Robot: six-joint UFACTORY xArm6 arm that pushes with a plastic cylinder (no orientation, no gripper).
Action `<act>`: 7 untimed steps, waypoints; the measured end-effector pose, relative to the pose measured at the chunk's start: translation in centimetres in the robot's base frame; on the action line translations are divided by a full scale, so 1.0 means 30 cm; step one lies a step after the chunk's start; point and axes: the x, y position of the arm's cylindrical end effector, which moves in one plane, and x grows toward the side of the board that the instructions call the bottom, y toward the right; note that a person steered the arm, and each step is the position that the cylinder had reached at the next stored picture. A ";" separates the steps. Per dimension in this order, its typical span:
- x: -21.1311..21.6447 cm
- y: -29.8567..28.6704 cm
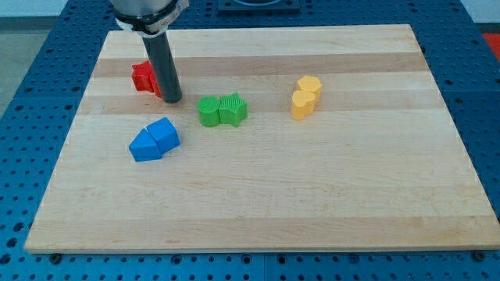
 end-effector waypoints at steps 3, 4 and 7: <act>0.165 0.000; 0.176 0.023; 0.116 0.212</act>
